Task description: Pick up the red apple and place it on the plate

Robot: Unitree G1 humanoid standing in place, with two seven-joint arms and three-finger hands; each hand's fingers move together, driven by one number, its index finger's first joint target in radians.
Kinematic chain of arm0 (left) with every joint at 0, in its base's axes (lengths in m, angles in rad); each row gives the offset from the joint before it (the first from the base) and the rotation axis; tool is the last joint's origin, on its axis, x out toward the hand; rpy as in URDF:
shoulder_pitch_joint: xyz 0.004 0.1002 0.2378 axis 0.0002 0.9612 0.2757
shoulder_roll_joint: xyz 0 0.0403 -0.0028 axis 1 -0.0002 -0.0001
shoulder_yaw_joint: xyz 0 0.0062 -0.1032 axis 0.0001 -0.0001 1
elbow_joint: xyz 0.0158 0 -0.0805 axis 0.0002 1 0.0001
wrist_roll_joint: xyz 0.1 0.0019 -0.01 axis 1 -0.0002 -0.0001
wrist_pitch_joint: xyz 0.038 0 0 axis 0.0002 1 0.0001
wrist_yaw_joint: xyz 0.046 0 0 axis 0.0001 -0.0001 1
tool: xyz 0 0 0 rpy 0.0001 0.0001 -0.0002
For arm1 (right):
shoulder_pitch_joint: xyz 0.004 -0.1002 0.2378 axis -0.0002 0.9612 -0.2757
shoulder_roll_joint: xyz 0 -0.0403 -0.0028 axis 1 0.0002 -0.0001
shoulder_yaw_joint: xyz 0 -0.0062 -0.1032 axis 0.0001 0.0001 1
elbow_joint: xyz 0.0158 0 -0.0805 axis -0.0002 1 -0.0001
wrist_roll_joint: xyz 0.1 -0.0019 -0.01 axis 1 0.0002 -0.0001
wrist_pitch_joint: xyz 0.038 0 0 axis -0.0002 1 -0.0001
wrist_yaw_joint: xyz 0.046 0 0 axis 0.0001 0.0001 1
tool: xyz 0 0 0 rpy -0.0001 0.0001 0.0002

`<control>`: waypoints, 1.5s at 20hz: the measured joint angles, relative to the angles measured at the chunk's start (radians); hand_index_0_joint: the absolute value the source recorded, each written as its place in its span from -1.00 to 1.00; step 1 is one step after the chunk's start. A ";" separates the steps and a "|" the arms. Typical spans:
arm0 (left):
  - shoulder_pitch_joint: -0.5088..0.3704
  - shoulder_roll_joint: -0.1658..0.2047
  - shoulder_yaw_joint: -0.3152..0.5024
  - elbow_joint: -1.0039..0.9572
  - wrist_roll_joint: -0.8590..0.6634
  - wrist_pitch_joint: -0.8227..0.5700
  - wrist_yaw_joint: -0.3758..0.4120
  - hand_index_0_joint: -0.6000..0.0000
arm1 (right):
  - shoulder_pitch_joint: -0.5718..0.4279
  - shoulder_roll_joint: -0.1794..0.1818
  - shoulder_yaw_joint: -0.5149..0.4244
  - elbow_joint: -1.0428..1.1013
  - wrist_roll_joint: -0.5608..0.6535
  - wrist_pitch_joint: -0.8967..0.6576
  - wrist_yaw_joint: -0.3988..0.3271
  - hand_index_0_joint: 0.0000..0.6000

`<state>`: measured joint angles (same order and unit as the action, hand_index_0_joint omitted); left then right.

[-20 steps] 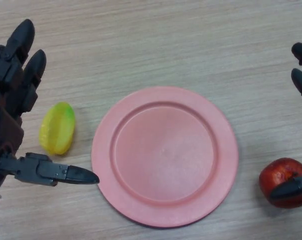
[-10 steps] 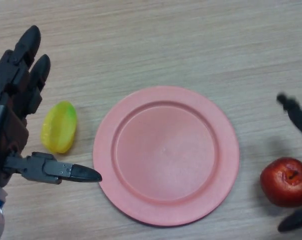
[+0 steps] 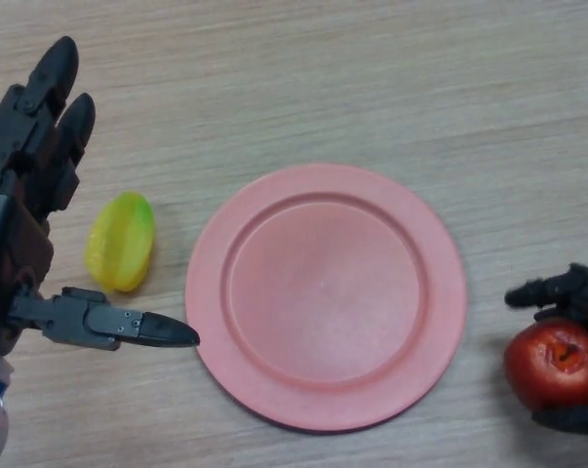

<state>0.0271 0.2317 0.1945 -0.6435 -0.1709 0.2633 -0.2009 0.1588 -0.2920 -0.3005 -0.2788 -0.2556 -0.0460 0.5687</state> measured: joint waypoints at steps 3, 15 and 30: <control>0.003 0.000 0.000 -0.022 0.000 0.001 -0.002 1.00 | -0.016 0.025 0.005 -0.129 0.004 0.121 0.009 1.00; 0.006 0.029 0.069 -0.122 -0.070 0.111 -0.066 1.00 | -0.331 0.079 0.428 -0.046 -0.152 0.367 -0.098 1.00; -0.022 0.032 0.078 -0.140 -0.037 0.137 -0.071 1.00 | -0.470 0.026 0.244 -0.317 0.256 0.780 -0.175 -1.00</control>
<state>0.0046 0.2640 0.2726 -0.7832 -0.2080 0.4008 -0.2724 -0.3114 -0.2663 -0.0567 -0.5962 0.0009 0.7344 0.3934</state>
